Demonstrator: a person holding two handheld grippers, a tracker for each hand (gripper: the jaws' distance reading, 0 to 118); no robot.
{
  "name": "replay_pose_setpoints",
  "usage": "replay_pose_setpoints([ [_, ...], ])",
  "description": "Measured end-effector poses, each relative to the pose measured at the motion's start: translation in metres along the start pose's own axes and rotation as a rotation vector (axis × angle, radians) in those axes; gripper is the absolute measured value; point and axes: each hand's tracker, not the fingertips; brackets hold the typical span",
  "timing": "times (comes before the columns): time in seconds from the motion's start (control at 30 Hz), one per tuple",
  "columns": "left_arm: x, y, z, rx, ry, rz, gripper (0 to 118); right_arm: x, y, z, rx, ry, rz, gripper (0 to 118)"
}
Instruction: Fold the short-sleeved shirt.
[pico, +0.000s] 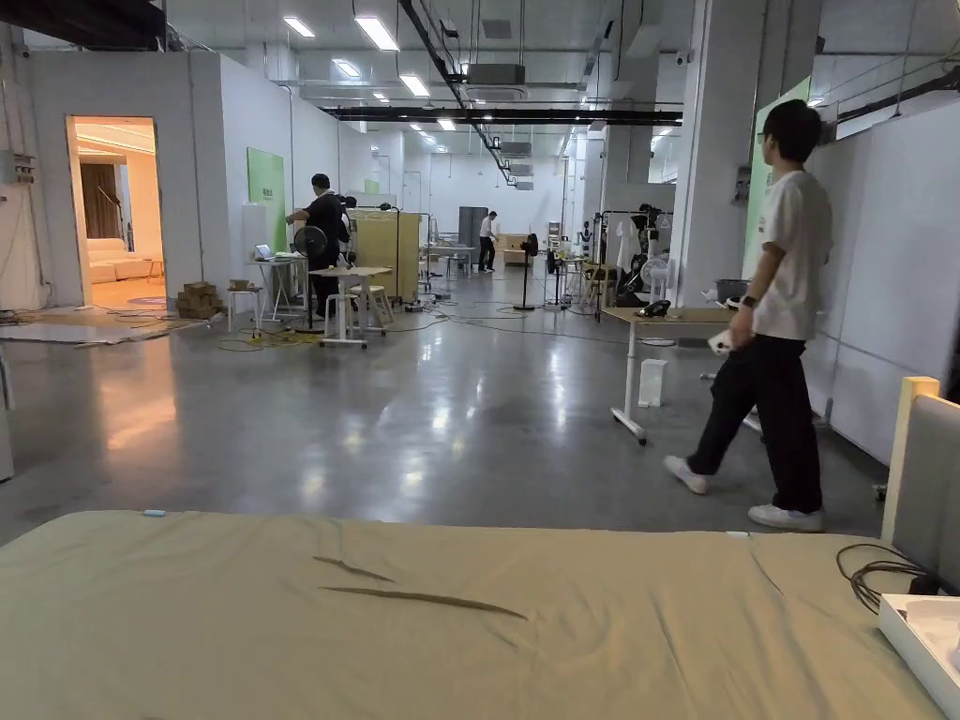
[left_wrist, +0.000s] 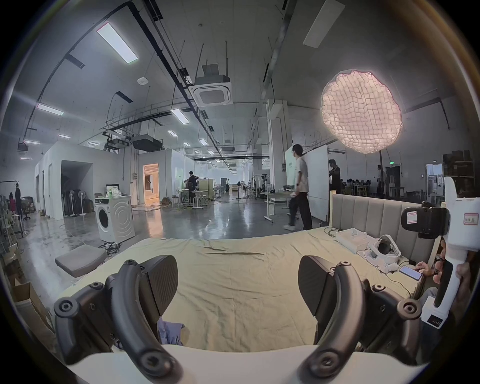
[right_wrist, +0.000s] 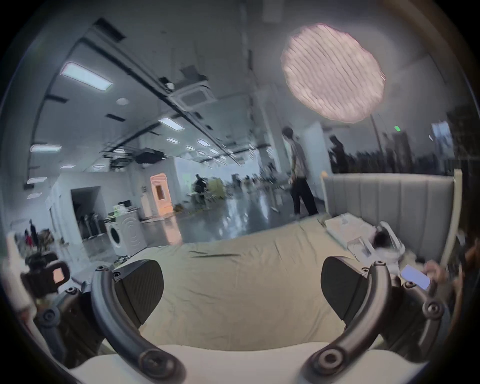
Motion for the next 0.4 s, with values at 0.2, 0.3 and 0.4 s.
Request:
replay_pose_setpoints([
  [0.2,0.002,0.001,-0.002,-0.003,-0.007,-0.004,99,-0.009,0.006,0.000,-0.004,-0.007,0.041,118],
  [0.3,0.002,0.002,0.000,-0.001,-0.016,-0.013,99,-0.009,0.017,0.015,0.073,0.083,-0.005,118],
  [0.4,0.002,0.002,0.001,0.006,-0.002,-0.024,99,-0.003,0.020,0.019,0.156,0.081,-0.038,118],
])
